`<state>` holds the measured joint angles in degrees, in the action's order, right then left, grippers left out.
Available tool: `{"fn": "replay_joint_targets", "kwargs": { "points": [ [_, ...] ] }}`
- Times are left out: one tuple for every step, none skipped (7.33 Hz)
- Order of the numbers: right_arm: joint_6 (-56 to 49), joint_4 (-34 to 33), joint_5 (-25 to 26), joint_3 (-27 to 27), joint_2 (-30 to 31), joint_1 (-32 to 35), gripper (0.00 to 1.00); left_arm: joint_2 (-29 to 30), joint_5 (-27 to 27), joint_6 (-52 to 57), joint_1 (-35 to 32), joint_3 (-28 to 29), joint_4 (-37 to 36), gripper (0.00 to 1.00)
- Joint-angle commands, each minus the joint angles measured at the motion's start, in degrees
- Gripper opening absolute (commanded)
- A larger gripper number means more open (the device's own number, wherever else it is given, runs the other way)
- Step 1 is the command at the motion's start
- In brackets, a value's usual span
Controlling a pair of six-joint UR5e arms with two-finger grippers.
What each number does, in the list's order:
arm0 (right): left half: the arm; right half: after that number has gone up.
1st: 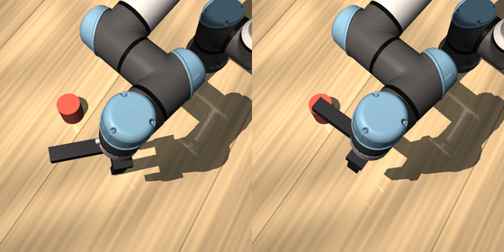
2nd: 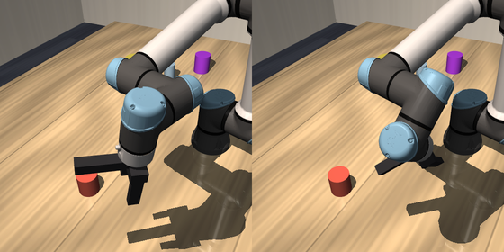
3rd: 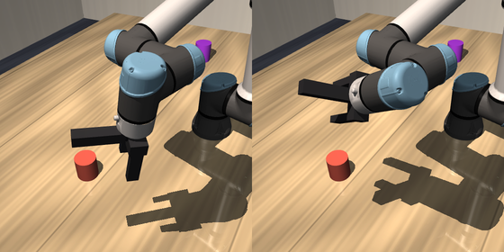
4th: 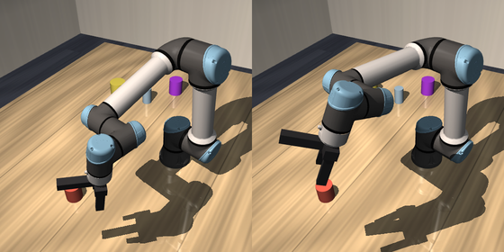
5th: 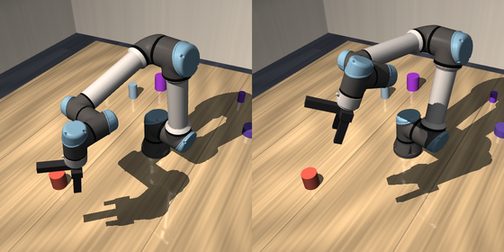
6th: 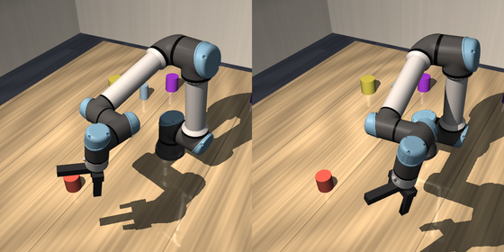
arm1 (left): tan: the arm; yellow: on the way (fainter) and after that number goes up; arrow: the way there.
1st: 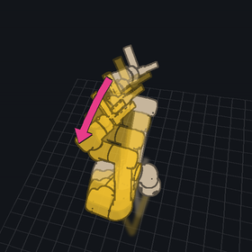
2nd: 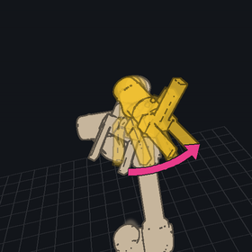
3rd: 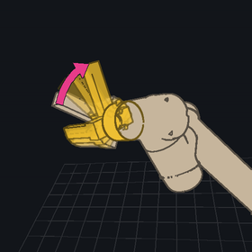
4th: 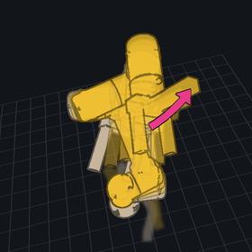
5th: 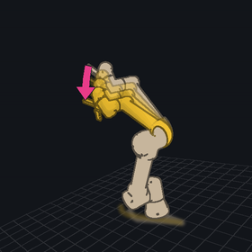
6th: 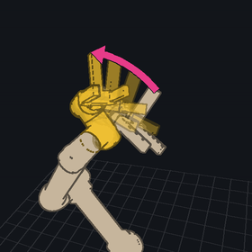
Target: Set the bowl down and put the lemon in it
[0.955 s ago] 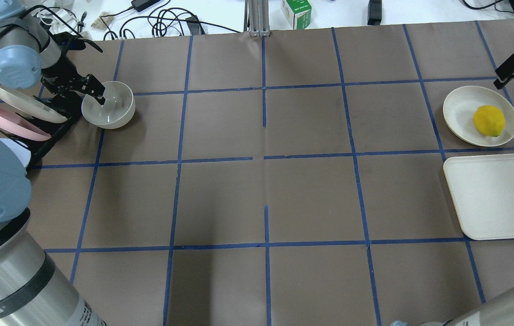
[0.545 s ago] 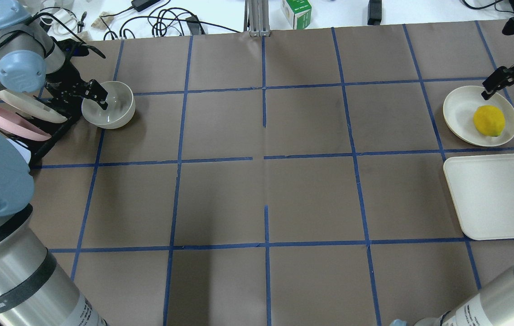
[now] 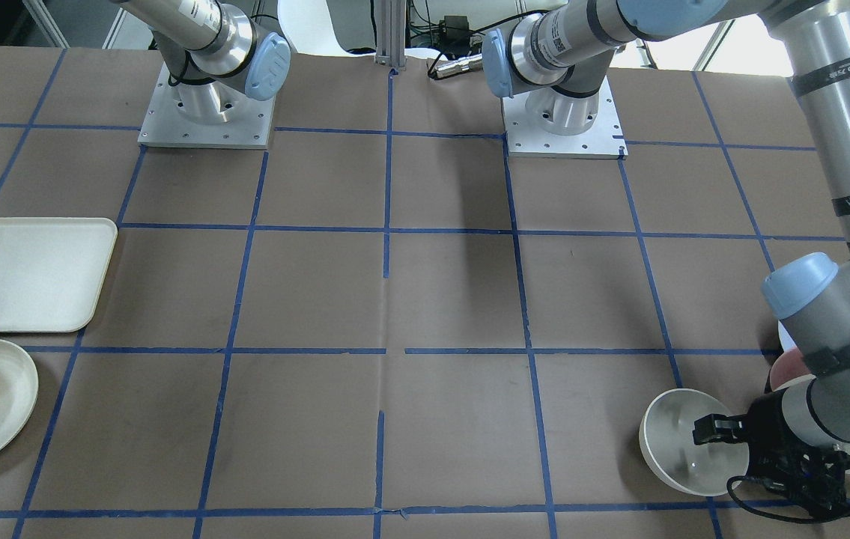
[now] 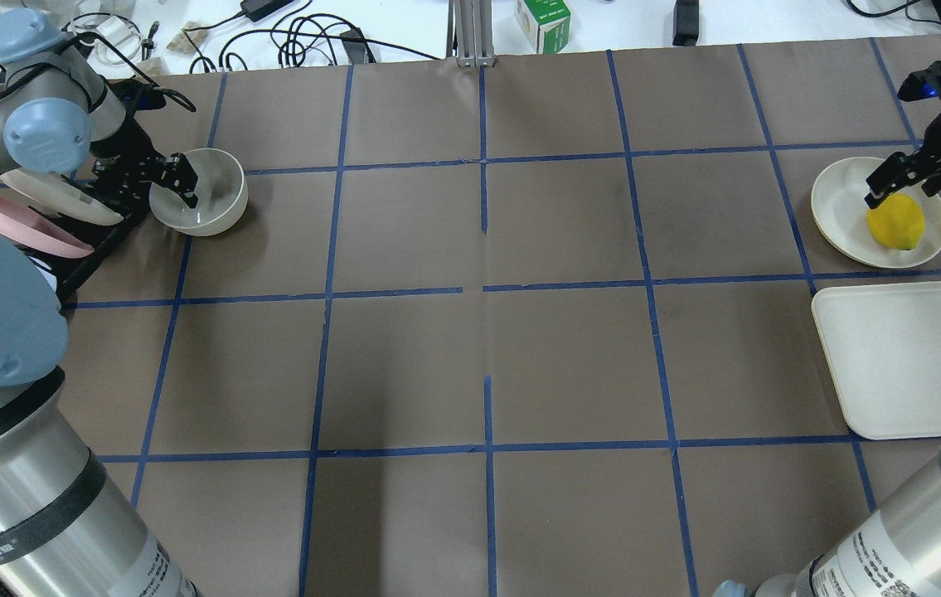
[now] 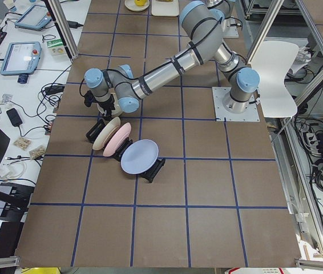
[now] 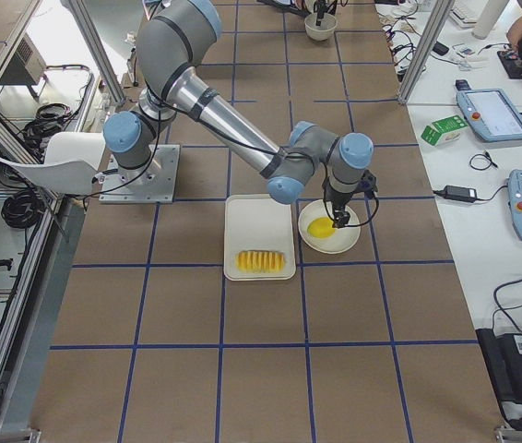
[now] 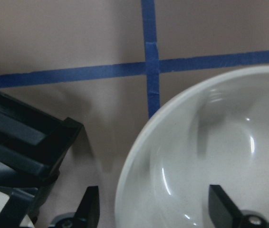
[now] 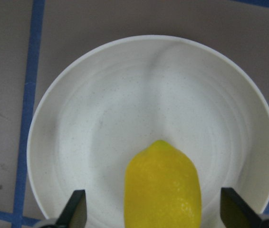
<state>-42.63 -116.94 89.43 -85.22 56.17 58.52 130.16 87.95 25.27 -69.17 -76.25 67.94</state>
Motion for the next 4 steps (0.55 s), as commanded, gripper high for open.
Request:
{"fn": "replay_joint_targets", "kwargs": {
  "points": [
    [0.2,-3.2,0.7,-1.3,-2.7,-0.2,0.96,-0.1,0.2,0.0,0.0,0.5,-0.1,0.00],
    [0.2,-3.8,0.9,-1.5,-2.8,-0.2,0.83,0.0,0.2,0.0,0.0,1.8,-0.3,0.00],
    [0.6,-3.8,1.4,-1.3,-2.7,-0.2,0.48,-0.3,-0.1,-0.1,0.0,2.0,-0.1,0.00],
    [0.9,-3.7,2.4,-1.4,-2.6,-0.2,0.39,-1.8,-0.3,-0.8,-1.1,2.0,0.7,0.00]
  ]
}}
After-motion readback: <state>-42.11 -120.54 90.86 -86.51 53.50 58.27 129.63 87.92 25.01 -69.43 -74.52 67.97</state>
